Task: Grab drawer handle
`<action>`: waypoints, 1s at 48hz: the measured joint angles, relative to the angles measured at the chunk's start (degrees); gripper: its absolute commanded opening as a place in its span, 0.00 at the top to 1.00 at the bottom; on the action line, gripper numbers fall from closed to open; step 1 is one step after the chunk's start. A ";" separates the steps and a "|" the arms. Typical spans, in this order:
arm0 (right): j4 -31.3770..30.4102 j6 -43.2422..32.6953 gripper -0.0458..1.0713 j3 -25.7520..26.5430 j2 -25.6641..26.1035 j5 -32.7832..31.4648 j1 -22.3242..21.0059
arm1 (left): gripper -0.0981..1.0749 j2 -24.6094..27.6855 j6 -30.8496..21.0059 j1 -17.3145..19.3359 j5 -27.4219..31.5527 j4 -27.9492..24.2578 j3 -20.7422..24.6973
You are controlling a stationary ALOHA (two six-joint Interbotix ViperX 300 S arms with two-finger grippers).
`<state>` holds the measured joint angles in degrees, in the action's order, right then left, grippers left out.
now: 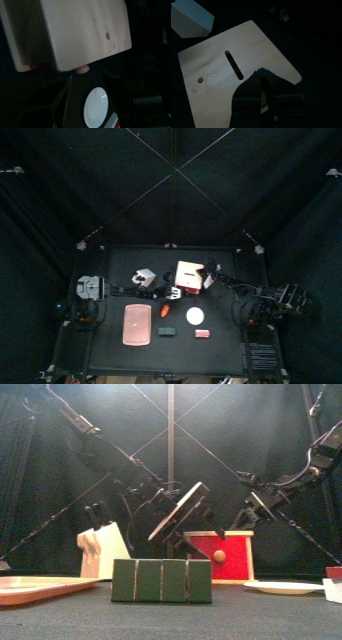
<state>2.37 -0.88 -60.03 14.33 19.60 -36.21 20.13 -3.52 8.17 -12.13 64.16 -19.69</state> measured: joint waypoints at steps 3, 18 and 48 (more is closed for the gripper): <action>0.00 0.00 0.95 -0.09 0.00 0.00 0.00 | 0.18 0.18 0.00 0.18 0.00 0.09 0.00; -0.09 0.00 0.95 0.00 0.00 0.00 0.00 | 0.18 1.14 0.00 1.05 0.09 0.18 1.23; -0.18 0.00 0.95 0.00 0.00 0.00 0.00 | 0.18 3.25 -0.09 1.41 0.35 1.05 2.90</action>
<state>2.20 -0.88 -60.03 14.33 19.60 -36.21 23.38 -3.60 9.58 -11.78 65.21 -16.79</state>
